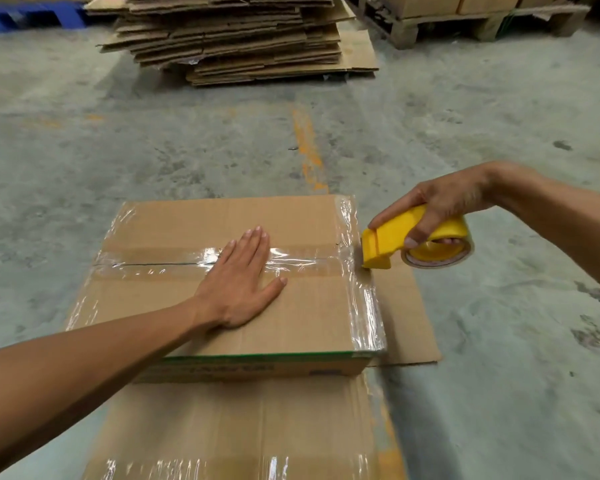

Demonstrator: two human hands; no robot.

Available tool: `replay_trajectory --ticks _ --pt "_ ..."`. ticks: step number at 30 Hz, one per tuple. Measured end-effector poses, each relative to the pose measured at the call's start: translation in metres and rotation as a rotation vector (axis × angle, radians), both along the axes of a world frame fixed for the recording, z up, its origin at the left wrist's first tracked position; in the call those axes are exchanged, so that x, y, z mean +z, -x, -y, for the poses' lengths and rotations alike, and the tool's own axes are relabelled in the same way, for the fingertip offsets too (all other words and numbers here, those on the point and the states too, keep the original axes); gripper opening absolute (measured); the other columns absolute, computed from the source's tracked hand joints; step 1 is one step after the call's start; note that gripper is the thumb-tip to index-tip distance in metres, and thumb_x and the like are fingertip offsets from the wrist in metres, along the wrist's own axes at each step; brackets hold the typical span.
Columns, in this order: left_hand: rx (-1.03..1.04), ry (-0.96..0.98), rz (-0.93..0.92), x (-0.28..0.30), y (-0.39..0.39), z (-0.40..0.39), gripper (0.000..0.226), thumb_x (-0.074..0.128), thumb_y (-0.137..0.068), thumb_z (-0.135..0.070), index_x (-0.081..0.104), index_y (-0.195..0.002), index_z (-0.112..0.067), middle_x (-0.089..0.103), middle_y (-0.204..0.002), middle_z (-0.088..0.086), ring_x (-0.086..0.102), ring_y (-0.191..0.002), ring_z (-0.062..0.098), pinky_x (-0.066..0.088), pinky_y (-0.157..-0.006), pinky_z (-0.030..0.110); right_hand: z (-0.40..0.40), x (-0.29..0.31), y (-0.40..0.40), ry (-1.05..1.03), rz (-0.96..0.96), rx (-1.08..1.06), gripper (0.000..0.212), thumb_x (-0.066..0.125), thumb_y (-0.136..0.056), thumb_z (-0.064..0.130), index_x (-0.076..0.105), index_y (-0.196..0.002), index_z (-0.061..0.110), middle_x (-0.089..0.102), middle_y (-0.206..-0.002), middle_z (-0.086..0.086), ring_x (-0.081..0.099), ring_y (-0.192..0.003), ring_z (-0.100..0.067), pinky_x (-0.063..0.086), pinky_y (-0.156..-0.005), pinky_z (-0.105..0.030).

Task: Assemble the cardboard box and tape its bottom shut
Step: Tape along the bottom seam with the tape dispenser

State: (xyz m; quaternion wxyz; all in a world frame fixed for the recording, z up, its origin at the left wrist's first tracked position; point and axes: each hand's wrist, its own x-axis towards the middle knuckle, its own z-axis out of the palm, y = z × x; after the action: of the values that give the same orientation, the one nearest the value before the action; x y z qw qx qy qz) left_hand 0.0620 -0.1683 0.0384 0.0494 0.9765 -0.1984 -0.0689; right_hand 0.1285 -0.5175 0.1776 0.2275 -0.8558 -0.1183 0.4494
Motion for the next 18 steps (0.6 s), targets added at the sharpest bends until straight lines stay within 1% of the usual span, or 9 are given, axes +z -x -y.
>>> replay_trajectory --ticks 4,7,10,11,13,14,15,17,18 --pt "0.013 -0.039 -0.017 0.004 -0.002 0.003 0.084 0.010 -0.092 -0.069 -0.019 -0.152 -0.018 -0.023 -0.161 0.001 -0.024 -0.147 0.012 -0.008 -0.122 0.037 0.001 -0.005 0.001 -0.023 0.008 0.011 0.056 0.080 -0.074 0.028 0.063 -0.121 0.051 0.066 -0.115 0.009 0.063 -0.102 -0.020 0.055 -0.072 -0.024" --pt "-0.022 -0.096 -0.029 0.017 0.002 0.023 0.086 0.012 -0.090 -0.068 -0.022 -0.151 -0.017 -0.027 -0.159 0.006 -0.030 -0.145 0.021 -0.014 -0.120 0.044 0.007 -0.011 0.004 -0.021 0.014 0.023 0.054 0.080 -0.075 0.028 0.062 -0.121 0.052 0.065 -0.113 0.012 0.063 -0.102 -0.018 0.054 -0.072 -0.023" --pt "-0.142 -0.026 -0.051 0.030 0.012 0.078 0.094 0.012 -0.087 -0.075 -0.021 -0.152 -0.015 -0.029 -0.158 0.005 -0.030 -0.145 0.021 -0.014 -0.119 0.047 0.009 -0.012 0.002 -0.028 0.022 0.034 0.054 0.081 -0.074 0.031 0.063 -0.120 0.053 0.066 -0.110 0.014 0.063 -0.102 -0.017 0.053 -0.075 -0.025" --pt "-0.140 0.021 -0.090 0.030 0.015 0.101 0.098 0.014 -0.086 -0.077 -0.021 -0.152 -0.014 -0.027 -0.159 0.004 -0.029 -0.145 0.020 -0.013 -0.120 0.047 0.008 -0.011 0.001 -0.032 0.022 0.035 0.054 0.081 -0.074 0.030 0.063 -0.120 0.052 0.066 -0.108 0.015 0.063 -0.101 -0.017 0.052 -0.075 -0.025" --pt "-0.062 0.099 -0.151 0.023 0.016 0.139 0.105 0.021 -0.084 -0.079 -0.019 -0.152 -0.011 -0.024 -0.161 0.005 -0.027 -0.146 0.020 -0.011 -0.120 0.047 0.005 -0.010 0.000 -0.029 0.027 0.042 0.054 0.081 -0.075 0.030 0.063 -0.122 0.051 0.065 -0.108 0.014 0.063 -0.101 -0.018 0.053 -0.074 -0.025" --pt "-0.021 0.108 -0.147 0.018 0.015 0.152 0.107 0.024 -0.082 -0.079 -0.019 -0.152 -0.010 -0.023 -0.161 0.007 -0.026 -0.147 0.021 -0.011 -0.120 0.048 0.006 -0.011 0.000 -0.031 0.028 0.044 0.054 0.081 -0.075 0.031 0.063 -0.121 0.051 0.065 -0.109 0.012 0.063 -0.102 -0.023 0.055 -0.076 -0.030" --pt "0.008 0.097 -0.120 0.013 0.015 0.159 0.108 0.026 -0.082 -0.078 -0.018 -0.152 -0.009 -0.022 -0.162 0.008 -0.026 -0.147 0.022 -0.011 -0.120 0.048 0.007 -0.012 -0.001 -0.041 0.024 0.041 0.054 0.082 -0.074 0.031 0.064 -0.120 0.052 0.067 -0.111 0.008 0.063 -0.104 -0.031 0.057 -0.080 -0.037" --pt "0.037 0.063 -0.036 0.004 0.015 0.163 0.103 0.027 -0.083 -0.073 -0.014 -0.153 -0.009 -0.019 -0.163 0.009 -0.023 -0.148 0.022 -0.011 -0.120 0.048 0.013 -0.017 0.001 -0.071 0.003 0.030 0.054 0.084 -0.072 0.031 0.064 -0.117 0.054 0.068 -0.116 -0.002 0.060 -0.110 -0.045 0.055 -0.089 -0.052" --pt "0.045 0.056 -0.006 0.001 0.016 0.163 0.100 0.027 -0.084 -0.069 -0.012 -0.154 -0.009 -0.018 -0.163 0.009 -0.021 -0.149 0.022 -0.010 -0.120 0.047 0.016 -0.019 0.001 -0.090 -0.019 0.029 0.055 0.084 -0.072 0.032 0.063 -0.118 0.055 0.067 -0.119 -0.005 0.059 -0.110 -0.049 0.054 -0.090 -0.057"
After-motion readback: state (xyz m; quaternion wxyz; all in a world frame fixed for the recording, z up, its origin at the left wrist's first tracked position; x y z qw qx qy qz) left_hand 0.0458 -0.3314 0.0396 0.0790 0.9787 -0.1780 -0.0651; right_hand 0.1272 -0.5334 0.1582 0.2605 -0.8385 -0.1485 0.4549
